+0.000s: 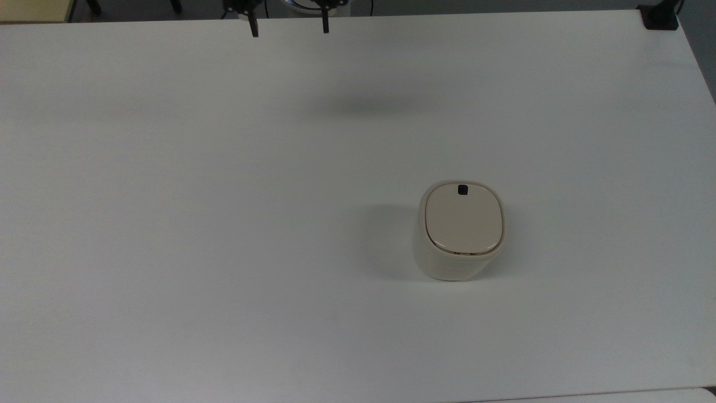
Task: Open the trash bin
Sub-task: 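Move the gripper from rest toward the cream trash bin lid, then lower the gripper fingers onto the lid edge near the hole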
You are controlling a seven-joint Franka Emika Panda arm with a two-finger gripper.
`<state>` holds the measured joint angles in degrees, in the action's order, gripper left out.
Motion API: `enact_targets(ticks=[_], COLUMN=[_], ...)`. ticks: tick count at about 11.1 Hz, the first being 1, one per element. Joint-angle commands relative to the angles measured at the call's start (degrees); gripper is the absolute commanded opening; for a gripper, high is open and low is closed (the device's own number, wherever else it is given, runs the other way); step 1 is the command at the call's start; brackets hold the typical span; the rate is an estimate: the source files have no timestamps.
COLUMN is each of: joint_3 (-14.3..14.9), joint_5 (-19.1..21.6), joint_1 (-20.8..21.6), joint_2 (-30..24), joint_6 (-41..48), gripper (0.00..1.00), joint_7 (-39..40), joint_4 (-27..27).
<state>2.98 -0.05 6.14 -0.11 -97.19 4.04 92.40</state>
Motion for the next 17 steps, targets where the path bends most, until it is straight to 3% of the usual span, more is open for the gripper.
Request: enact_targets(ticks=[1, 3, 4, 7, 8, 13, 17], joint_3=[-0.4, -0.4, -0.4, -0.6, -1.4, -3.6, -3.7], joint_5=[0.8, -0.1, -0.5, -1.4, -1.7, -3.5, -5.0], joint_1=[4.3, 7.6, 9.2, 12.5, 12.8, 13.3, 14.8], joint_2=[1.5, 3.7, 5.3, 9.9, 11.8, 15.9, 18.2], joint_6=[-7.4, -14.1, -17.0, -23.6, -27.1, -38.7, -39.4], gripper=[0.91, 0.84, 0.76, 0.08, 0.0, 0.0, 0.0], joint_7=[-7.0, -15.9, -20.1, -28.6, -33.4, -41.9, -42.1], joint_4=[-0.6, -0.7, -0.7, -0.7, -0.7, 1.6, 2.0])
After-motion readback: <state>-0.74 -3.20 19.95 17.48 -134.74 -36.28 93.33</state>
